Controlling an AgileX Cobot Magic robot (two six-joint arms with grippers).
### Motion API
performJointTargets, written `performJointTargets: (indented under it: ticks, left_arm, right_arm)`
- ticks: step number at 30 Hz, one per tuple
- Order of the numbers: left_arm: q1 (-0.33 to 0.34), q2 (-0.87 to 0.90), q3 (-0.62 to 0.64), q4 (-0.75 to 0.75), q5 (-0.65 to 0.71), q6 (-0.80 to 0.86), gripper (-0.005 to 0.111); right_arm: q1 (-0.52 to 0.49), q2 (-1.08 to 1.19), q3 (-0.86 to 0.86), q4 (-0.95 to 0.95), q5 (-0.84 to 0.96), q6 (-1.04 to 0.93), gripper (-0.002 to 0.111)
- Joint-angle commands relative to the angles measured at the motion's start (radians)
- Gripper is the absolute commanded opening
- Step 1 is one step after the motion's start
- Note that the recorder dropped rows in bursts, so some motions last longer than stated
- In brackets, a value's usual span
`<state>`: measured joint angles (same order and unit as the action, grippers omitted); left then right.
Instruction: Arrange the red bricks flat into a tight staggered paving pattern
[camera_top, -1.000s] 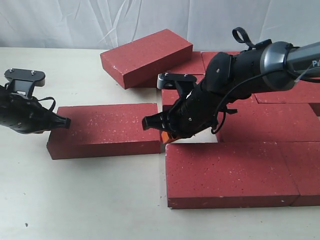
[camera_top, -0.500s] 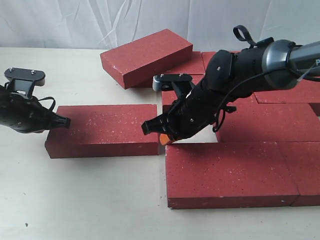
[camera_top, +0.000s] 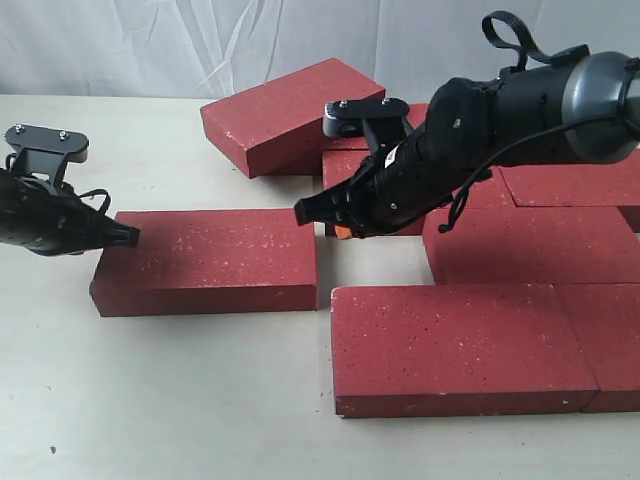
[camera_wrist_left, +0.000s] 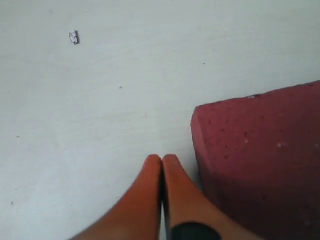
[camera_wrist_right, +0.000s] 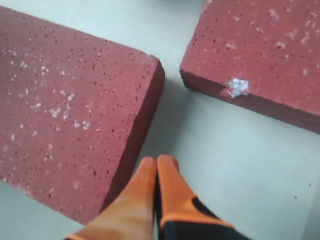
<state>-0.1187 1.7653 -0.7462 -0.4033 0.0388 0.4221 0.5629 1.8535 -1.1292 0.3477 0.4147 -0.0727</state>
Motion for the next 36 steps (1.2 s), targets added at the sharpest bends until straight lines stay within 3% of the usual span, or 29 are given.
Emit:
performJointTargets:
  ticks: [1, 15, 36]
  left_arm:
    - [-0.004, 0.028, -0.004, 0.005, -0.017, 0.001, 0.000]
    - [-0.004, 0.057, -0.004, -0.031, -0.006, 0.001, 0.000]
    - [-0.004, 0.057, -0.004, -0.100, 0.055, -0.001, 0.000]
  right_arm:
    - [0.019, 0.048, 0.000, 0.046, -0.103, 0.006, -0.001]
    - [0.099, 0.094, -0.002, 0.065, -0.090, 0.006, -0.001]
    - [0.026, -0.069, -0.002, 0.025, -0.054, 0.030, -0.001]
